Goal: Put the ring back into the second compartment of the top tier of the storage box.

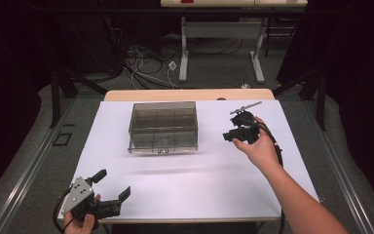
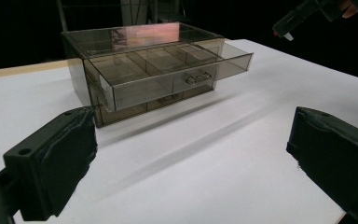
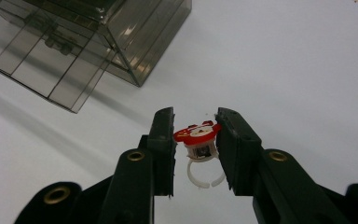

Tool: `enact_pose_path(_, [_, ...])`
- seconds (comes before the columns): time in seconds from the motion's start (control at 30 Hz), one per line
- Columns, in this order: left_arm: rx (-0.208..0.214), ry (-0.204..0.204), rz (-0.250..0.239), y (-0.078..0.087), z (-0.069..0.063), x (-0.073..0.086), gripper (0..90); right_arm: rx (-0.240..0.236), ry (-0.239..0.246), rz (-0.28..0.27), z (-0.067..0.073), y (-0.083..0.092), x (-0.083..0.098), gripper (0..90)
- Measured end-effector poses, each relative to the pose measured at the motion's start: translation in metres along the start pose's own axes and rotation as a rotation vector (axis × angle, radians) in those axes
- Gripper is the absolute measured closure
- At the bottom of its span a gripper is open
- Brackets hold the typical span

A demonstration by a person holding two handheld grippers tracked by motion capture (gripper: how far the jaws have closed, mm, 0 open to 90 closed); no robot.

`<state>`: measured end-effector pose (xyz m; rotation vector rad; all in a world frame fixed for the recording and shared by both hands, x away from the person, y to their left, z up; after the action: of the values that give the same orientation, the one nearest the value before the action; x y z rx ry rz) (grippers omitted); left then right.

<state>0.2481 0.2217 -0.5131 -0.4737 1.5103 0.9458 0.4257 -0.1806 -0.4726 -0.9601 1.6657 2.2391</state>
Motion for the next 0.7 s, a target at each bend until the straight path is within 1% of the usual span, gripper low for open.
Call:
enact_pose_path(0.13, [0.0, 0.0, 0.0, 0.0, 0.0, 0.0, 1.4, 0.0, 0.011, -0.013, 0.003, 0.004, -0.005, 67.9])
enact_pose_path(0.23, [0.001, -0.001, -0.001, 0.0, 0.0, 0.0, 1.4, -0.009, 0.006, -0.031, 0.008, 0.006, -0.009, 67.8])
enact_pose_path(0.27, [0.001, -0.001, -0.001, 0.0, 0.0, 0.0, 1.4, -0.006, 0.019, -0.032, 0.009, 0.006, -0.01, 67.8])
enact_pose_path(0.47, [0.001, -0.001, 0.0, 0.0, 0.0, 0.0, 1.4, -0.007, 0.05, -0.04, 0.017, 0.01, -0.019, 67.8])
enact_pose_path(0.7, [0.002, -0.002, -0.001, 0.0, 0.0, 0.0, 1.5, -0.016, 0.075, -0.05, 0.032, 0.013, -0.028, 67.8])
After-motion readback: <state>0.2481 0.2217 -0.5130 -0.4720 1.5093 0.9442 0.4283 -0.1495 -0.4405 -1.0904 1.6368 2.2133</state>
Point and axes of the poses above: each handheld gripper's, and its own axes: y roughly backward along the jaws, x roughly out of its underside, z roughly to its left, the point moved 4 cm from there along -y, roughly forward along the jaws, and after that the axes turned 8 degrees about -y, right-handed, at the moved point
